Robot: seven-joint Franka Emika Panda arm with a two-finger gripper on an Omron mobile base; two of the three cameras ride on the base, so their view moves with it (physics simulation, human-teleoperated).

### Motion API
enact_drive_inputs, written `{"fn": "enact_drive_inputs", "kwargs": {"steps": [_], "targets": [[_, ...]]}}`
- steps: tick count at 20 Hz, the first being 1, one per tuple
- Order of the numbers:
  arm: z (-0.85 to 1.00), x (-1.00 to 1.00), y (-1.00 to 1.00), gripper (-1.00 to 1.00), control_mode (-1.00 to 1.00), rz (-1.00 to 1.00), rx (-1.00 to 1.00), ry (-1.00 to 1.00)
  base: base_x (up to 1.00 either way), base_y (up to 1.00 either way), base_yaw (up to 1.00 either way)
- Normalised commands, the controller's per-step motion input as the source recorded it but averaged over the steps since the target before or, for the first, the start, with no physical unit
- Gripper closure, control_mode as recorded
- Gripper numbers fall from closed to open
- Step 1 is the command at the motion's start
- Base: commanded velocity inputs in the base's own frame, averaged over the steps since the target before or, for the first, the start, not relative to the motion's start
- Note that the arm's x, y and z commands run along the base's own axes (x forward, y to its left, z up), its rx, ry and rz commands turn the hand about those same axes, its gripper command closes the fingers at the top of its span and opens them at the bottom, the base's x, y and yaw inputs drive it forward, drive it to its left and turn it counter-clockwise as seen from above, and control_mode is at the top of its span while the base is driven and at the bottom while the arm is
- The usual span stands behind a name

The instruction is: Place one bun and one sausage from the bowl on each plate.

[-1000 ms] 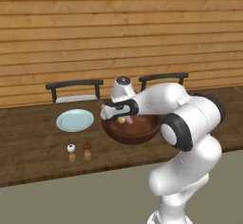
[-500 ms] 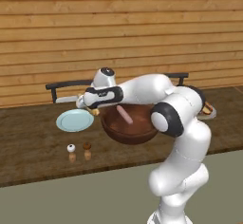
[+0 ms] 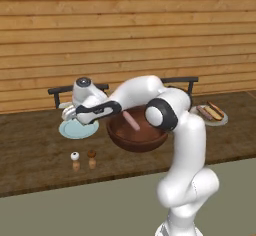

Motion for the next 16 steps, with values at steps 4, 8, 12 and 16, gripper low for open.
{"fn": "enact_drive_inputs", "kwargs": {"steps": [4,8,12,16], "targets": [[-0.21,0.19,0.46,1.0,-1.0,-0.07,-0.23,0.11,0.0,0.0,0.0],[-0.2,0.24,0.01,1.0,-1.0,-0.09,-0.15,0.17,0.0,0.0,0.0],[-0.2,0.15,-0.02,1.0,-1.0,-0.05,-0.06,0.17,0.0,0.0,0.0],[-0.38,0.01,-0.2,1.0,-1.0,0.0,0.02,0.01,0.0,0.0,0.0]]}}
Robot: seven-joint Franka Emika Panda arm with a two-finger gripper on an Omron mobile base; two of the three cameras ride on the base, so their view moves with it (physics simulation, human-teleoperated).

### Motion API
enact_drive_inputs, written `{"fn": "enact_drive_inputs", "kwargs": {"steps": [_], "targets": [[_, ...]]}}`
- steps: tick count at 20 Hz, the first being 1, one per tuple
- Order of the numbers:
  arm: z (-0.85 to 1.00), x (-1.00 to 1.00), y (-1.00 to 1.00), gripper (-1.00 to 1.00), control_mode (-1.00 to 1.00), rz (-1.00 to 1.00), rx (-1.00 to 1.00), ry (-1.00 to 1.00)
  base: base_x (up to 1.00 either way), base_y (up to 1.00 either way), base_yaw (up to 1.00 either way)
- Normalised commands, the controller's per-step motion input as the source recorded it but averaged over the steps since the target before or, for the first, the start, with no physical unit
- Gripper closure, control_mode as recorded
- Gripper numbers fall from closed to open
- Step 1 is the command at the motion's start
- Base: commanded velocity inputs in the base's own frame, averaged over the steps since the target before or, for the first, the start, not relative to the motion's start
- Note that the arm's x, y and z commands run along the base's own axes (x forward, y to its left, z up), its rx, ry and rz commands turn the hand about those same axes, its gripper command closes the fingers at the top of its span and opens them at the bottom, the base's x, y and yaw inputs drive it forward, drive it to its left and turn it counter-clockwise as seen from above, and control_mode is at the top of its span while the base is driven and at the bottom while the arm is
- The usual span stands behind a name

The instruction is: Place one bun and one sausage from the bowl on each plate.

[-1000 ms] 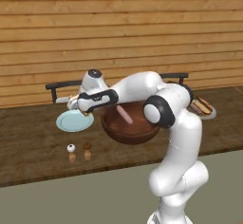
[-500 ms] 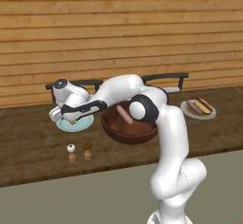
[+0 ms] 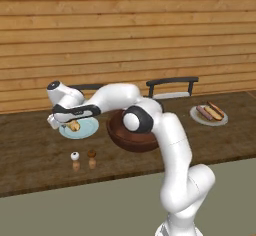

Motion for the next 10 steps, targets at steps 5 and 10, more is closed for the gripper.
{"fn": "enact_drive_inputs", "kwargs": {"steps": [5,10], "targets": [[-0.52,0.0,-0.3,-1.0,-1.0,0.0,0.11,0.0,0.0,0.0,0.0],[-0.23,0.04,-0.16,-1.0,-1.0,0.0,0.07,0.0,0.0,0.0,0.0]]}}
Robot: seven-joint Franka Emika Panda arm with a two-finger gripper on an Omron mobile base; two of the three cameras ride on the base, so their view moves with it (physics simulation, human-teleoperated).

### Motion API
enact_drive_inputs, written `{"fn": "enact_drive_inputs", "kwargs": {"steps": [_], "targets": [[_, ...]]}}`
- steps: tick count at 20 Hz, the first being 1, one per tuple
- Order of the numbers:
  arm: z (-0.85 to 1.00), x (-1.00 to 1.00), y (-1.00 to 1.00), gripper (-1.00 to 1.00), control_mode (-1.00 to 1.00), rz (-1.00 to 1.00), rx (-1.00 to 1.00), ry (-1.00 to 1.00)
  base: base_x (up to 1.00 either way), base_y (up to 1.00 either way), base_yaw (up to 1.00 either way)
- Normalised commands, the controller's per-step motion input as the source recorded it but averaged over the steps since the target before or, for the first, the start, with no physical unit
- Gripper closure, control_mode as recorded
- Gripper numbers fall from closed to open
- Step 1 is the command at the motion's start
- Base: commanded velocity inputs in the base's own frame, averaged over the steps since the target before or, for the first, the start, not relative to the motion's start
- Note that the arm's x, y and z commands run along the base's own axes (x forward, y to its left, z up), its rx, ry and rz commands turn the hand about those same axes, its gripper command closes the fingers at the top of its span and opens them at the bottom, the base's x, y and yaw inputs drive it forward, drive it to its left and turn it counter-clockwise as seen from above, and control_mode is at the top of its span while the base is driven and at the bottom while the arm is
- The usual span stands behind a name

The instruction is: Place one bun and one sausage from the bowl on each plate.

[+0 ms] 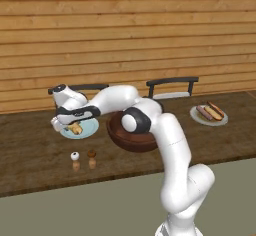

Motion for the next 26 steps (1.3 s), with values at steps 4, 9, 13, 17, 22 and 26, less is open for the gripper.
{"fn": "enact_drive_inputs", "kwargs": {"steps": [4,9,13,17,22,26], "targets": [[0.0,0.09,0.0,-1.0,-1.0,0.0,0.0,0.0,0.0,0.0,0.0],[0.0,0.01,0.0,-1.0,-1.0,0.0,0.0,0.0,0.0,0.0,0.0],[0.39,0.0,0.0,-1.0,-1.0,-0.02,0.07,0.0,0.0,0.0,0.0],[0.51,0.0,0.0,-1.0,-1.0,-0.01,0.14,0.0,0.0,0.0,0.0],[0.41,-0.19,-0.29,-1.0,-1.0,-0.12,0.01,0.0,0.0,0.0,0.0],[0.53,-0.53,-0.8,-1.0,-1.0,-0.21,0.0,0.0,0.0,0.0,0.0]]}}
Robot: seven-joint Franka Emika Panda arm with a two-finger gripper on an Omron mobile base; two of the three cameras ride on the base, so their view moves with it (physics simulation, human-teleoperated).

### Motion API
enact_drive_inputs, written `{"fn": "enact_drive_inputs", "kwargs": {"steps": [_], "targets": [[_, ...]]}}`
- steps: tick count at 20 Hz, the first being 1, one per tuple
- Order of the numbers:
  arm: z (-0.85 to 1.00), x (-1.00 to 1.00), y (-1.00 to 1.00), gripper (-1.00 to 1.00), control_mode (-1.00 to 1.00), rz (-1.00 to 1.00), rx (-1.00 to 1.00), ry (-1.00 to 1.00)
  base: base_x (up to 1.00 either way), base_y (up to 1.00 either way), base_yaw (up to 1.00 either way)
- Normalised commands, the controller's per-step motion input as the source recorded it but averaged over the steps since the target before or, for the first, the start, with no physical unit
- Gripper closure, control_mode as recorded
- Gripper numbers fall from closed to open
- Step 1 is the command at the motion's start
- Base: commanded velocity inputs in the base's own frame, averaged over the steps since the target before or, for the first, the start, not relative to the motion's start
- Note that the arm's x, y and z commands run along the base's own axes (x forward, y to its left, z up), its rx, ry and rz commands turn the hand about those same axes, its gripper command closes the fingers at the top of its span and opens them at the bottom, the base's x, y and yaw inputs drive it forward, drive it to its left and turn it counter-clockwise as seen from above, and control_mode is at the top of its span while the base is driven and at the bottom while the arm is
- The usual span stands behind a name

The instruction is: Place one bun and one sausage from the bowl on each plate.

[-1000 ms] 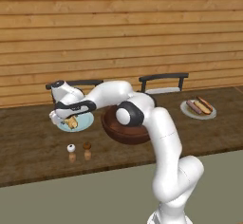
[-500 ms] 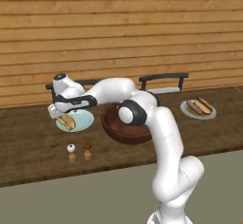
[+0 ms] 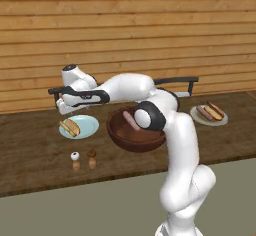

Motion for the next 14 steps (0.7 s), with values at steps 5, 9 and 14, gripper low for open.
{"fn": "enact_drive_inputs", "kwargs": {"steps": [5,9,14], "targets": [[0.59,-0.73,-0.92,-1.0,-1.0,-0.1,0.0,-0.11,0.0,0.0,0.0],[0.34,-0.69,-1.0,-1.0,-1.0,0.0,0.0,-0.2,0.0,0.0,0.0],[0.11,-0.32,-1.0,-1.0,-1.0,0.0,0.0,-0.13,0.0,0.0,0.0]]}}
